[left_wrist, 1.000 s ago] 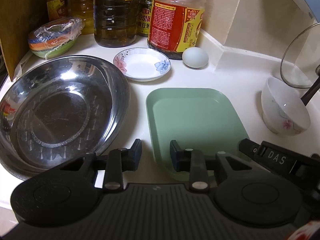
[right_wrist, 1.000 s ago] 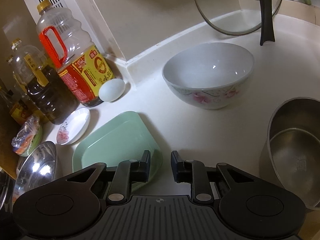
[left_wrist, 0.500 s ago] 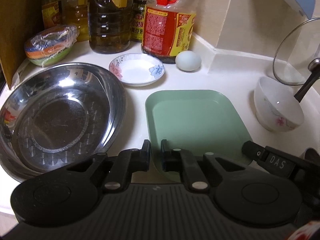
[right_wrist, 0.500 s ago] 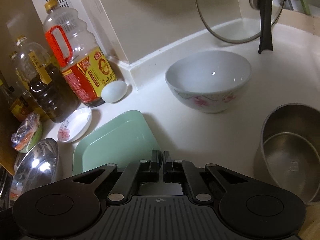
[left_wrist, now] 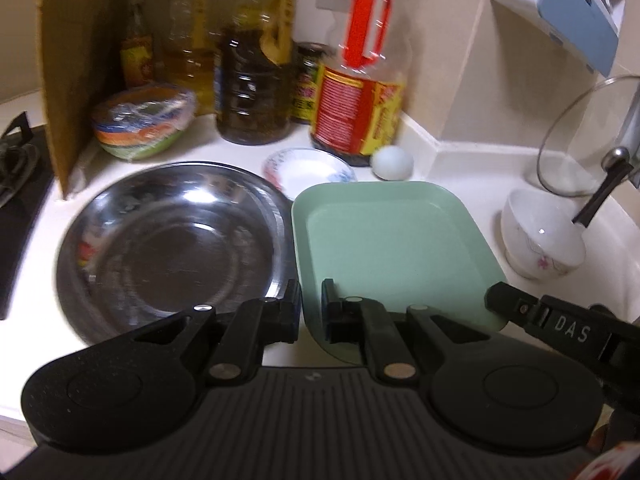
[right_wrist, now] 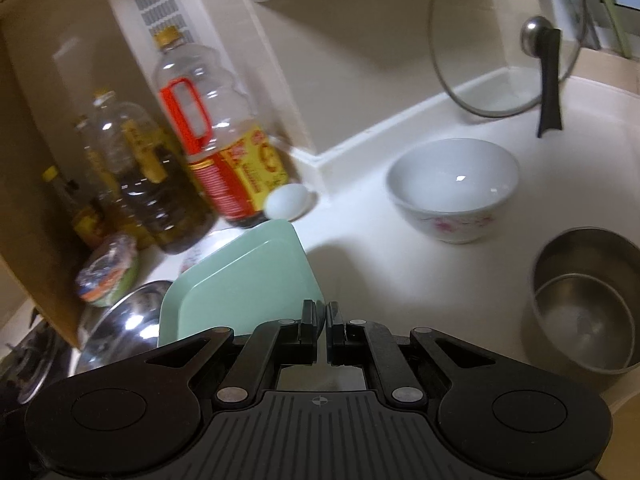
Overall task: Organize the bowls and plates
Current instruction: 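Lift the green tray and lower it into the steel basin, then open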
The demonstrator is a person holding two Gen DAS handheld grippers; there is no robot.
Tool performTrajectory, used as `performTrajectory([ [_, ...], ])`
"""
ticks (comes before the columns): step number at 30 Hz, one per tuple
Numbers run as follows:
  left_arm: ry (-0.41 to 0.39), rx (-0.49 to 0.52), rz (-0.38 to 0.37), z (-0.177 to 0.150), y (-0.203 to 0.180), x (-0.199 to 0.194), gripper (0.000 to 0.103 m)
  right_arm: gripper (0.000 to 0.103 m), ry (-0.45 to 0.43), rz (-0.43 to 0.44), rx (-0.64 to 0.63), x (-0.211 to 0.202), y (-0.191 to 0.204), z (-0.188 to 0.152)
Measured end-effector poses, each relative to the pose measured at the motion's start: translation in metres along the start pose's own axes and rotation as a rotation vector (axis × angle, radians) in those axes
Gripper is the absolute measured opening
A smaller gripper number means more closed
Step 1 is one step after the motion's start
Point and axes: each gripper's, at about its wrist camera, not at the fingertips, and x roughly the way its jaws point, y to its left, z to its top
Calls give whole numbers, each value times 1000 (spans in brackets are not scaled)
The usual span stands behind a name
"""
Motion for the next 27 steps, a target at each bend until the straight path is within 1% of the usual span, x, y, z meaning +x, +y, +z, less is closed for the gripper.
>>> performTrajectory([
  [8, -7, -71, 74, 2, 42, -12, 9, 4, 44, 96, -63, 12, 41, -9],
  [15, -5, -123, 146, 6, 79, -10, 9, 4, 92, 157, -116, 32, 74, -17],
  [21, 14, -147, 179, 8, 102, -1, 9, 5, 130, 179, -148, 51, 94, -23],
  [27, 37, -152, 194, 11, 117, 11, 10, 5, 167, 172, -168, 69, 107, -27],
])
